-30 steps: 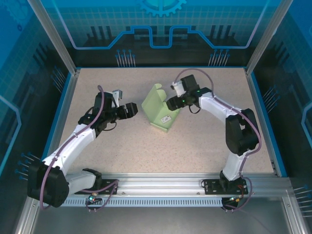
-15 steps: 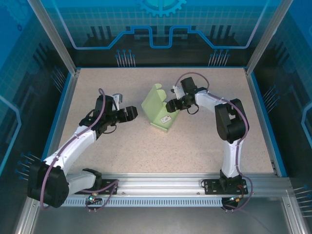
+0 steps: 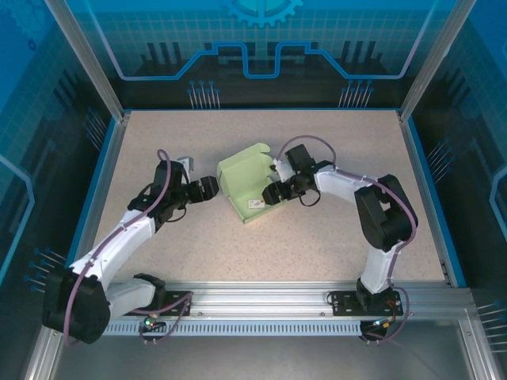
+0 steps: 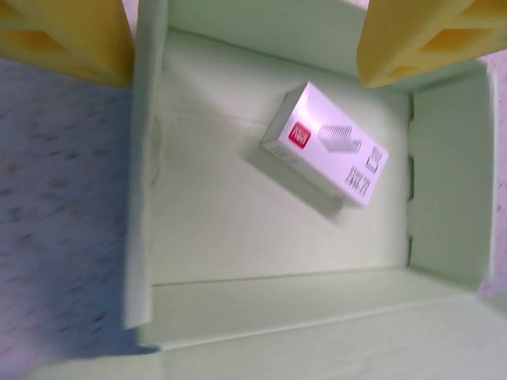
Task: Fold the paper box
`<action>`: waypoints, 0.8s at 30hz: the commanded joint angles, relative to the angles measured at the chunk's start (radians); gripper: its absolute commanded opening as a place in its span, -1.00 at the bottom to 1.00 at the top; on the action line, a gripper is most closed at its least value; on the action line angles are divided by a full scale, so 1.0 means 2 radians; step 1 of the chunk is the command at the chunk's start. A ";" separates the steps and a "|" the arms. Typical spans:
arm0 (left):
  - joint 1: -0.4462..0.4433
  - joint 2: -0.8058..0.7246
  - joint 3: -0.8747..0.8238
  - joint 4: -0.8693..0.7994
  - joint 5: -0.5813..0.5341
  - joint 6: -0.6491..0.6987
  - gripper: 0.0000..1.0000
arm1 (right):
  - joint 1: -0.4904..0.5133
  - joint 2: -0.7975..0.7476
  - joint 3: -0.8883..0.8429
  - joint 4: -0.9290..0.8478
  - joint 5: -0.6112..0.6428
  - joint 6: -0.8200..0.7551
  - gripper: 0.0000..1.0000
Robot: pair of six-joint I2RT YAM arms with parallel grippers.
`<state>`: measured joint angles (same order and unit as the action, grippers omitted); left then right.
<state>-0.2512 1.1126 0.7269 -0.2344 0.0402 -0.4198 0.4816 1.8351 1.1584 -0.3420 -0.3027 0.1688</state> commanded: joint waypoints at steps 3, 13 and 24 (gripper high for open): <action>0.004 -0.032 -0.028 0.023 -0.003 -0.007 0.69 | -0.008 -0.064 -0.023 0.037 0.043 0.000 0.51; -0.009 0.025 -0.022 0.108 0.059 0.013 0.63 | -0.028 -0.026 0.061 0.061 0.067 -0.092 0.45; -0.030 0.072 0.000 0.106 0.042 0.032 0.44 | -0.023 0.033 0.121 0.044 0.043 -0.130 -0.06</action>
<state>-0.3016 1.2377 0.6857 -0.0387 0.1211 -0.3897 0.4309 1.8771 1.3590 -0.2379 -0.1909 -0.0570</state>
